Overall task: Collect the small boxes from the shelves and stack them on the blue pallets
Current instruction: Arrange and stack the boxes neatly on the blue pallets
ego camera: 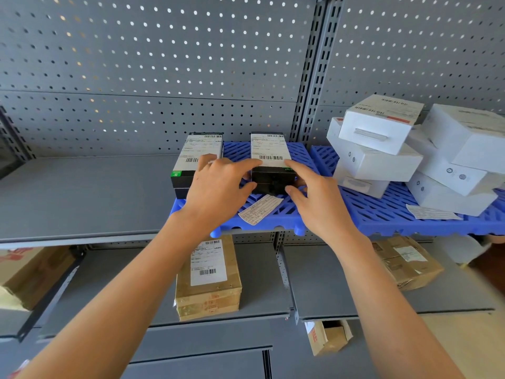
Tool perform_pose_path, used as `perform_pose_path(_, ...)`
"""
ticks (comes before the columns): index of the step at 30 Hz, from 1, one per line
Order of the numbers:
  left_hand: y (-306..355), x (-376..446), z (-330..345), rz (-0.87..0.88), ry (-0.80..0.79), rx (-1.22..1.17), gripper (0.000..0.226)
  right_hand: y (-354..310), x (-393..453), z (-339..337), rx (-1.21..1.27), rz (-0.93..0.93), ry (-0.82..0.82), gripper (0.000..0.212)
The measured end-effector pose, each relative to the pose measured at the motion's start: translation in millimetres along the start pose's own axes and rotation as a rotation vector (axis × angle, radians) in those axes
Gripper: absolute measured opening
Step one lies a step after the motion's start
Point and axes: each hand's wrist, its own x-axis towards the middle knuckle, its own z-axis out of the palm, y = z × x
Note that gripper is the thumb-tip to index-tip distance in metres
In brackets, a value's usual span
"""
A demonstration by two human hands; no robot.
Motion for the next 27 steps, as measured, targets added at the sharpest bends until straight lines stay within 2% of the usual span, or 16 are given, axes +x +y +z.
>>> perform_pose_path(5,-0.6,-7.6,-0.8,0.023,0.063,0.014,0.036,-3.7,-5.5,-4.5,-0.018,-0.032,0.025,0.052)
perform_pose_path(9,0.6,-18.4,-4.2,0.055,0.117,-0.011,0.028,-6.7,-17.0,-3.1,-0.028,-0.071,0.107,0.045)
perform_pose_path(13,0.6,-34.1,-7.4,0.065,0.098,-0.072,0.016,-9.9,-31.5,3.5,-0.067,-0.168,0.194,0.036)
perform_pose_path(20,0.1,-51.5,-17.8,0.190,0.224,0.071,0.014,-15.5,-50.5,15.3,-0.122,-0.198,0.234,0.031)
perform_pose_path(23,0.6,-58.8,-19.9,0.214,0.208,0.056,0.014,-20.7,-55.3,18.4,-0.140,-0.221,0.243,0.028)
perform_pose_path(27,5.2,-73.9,-12.2,0.232,0.149,0.015,0.016,-22.9,-58.5,22.4,-0.187,-0.198,0.171,0.027)
